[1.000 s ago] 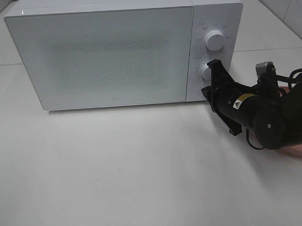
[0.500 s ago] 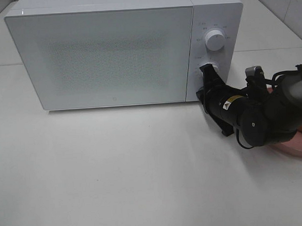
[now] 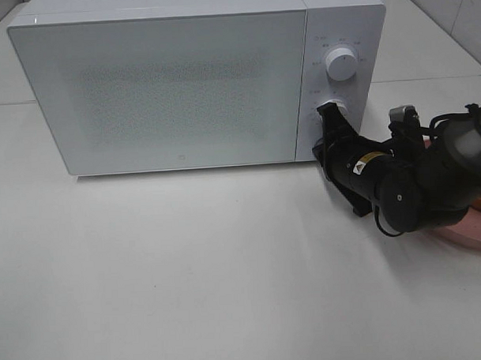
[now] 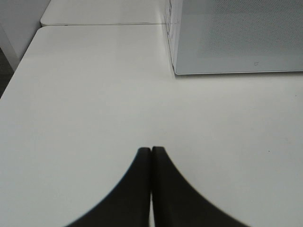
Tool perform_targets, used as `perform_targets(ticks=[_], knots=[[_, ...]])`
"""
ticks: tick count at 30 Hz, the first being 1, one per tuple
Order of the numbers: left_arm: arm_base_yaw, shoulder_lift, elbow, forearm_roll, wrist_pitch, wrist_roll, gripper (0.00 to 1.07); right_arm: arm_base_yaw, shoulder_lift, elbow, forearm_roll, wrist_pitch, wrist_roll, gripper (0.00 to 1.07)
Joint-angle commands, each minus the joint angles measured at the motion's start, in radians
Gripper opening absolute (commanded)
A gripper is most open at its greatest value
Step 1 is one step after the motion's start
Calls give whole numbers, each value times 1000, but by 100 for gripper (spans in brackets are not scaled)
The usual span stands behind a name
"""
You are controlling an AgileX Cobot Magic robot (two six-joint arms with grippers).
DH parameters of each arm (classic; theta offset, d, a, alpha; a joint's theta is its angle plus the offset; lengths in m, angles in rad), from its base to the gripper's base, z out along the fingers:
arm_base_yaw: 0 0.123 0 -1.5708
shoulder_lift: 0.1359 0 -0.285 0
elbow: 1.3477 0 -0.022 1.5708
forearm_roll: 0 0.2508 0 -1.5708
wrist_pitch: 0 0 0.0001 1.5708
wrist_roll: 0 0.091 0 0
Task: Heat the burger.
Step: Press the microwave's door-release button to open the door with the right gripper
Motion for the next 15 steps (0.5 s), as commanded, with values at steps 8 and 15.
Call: perform_targets(ticks=[8,15], knots=[[0,-20,2,3,-14,0,0,-6,5,-119,13,-138,-14,0],[0,-20,2,3,-14,0,0,-6,-12,-118,13,-144,-19,0]])
